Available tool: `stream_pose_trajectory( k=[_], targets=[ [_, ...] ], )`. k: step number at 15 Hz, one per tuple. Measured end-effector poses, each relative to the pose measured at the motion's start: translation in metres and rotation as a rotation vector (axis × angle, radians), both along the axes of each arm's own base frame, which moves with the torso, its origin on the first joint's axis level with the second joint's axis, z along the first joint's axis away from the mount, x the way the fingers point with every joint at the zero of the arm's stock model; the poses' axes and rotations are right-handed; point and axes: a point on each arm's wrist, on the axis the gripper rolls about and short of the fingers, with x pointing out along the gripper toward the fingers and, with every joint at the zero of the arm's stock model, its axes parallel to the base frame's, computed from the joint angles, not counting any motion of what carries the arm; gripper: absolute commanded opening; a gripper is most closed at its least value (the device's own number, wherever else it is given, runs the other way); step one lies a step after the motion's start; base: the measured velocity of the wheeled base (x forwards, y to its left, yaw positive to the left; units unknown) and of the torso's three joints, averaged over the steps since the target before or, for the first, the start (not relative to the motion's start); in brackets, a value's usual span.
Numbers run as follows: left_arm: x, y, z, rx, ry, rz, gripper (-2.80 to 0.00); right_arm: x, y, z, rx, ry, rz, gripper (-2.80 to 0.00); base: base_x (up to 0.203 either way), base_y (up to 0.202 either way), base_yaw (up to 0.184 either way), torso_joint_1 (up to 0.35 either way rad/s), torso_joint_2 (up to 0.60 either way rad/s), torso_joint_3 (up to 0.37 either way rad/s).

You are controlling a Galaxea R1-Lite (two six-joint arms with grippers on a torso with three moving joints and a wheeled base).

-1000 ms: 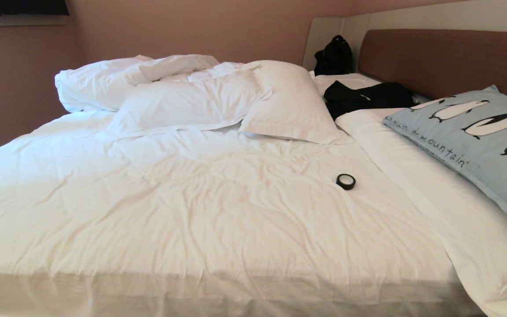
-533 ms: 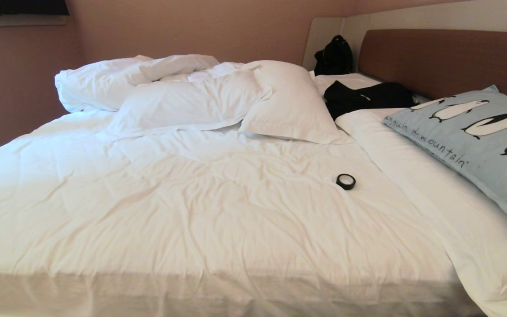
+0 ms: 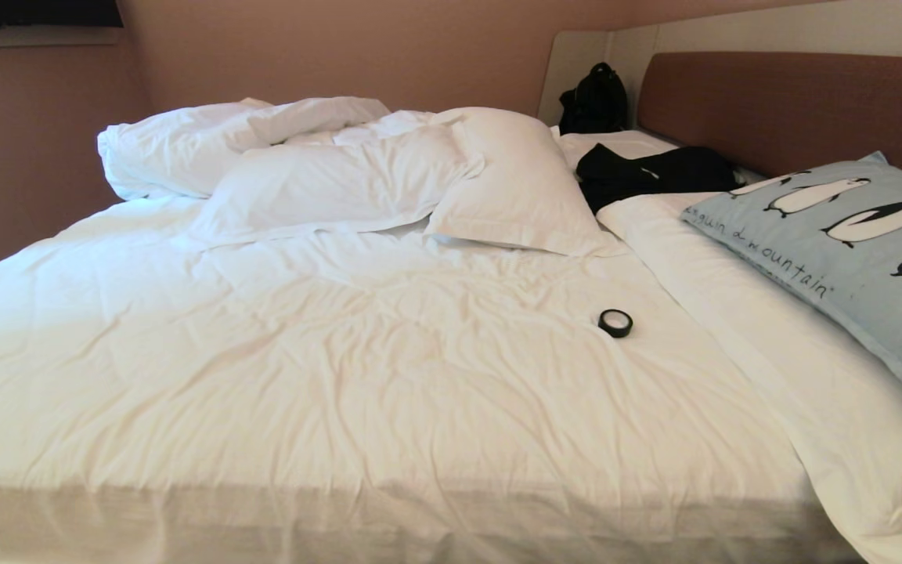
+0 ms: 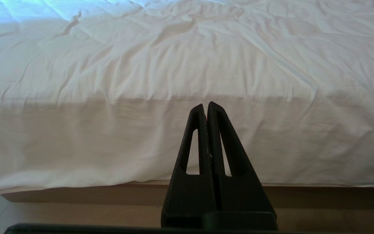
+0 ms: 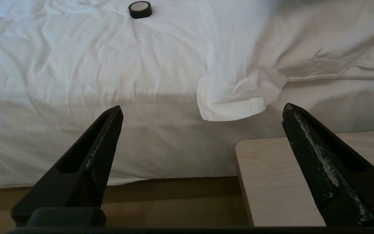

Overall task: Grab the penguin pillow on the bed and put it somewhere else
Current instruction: Pick up the pillow

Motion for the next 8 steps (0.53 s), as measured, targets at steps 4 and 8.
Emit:
stream_pose_trajectory(
  k=[4,8],
  targets=[
    [0.000,0.000,0.000,0.000,0.000,0.000,-2.80,-0.008,0.000,0.022,-0.001,-0.073,0.000,0.00,0.000,0.000,0.000,0.000,0.00,0.000],
    [0.000,0.000,0.000,0.000,0.000,0.000,-2.80,-0.024,0.001,0.065,-0.001,-0.143,0.015,0.00,0.000,0.000,0.000,0.000,0.00,0.000]
  ],
)
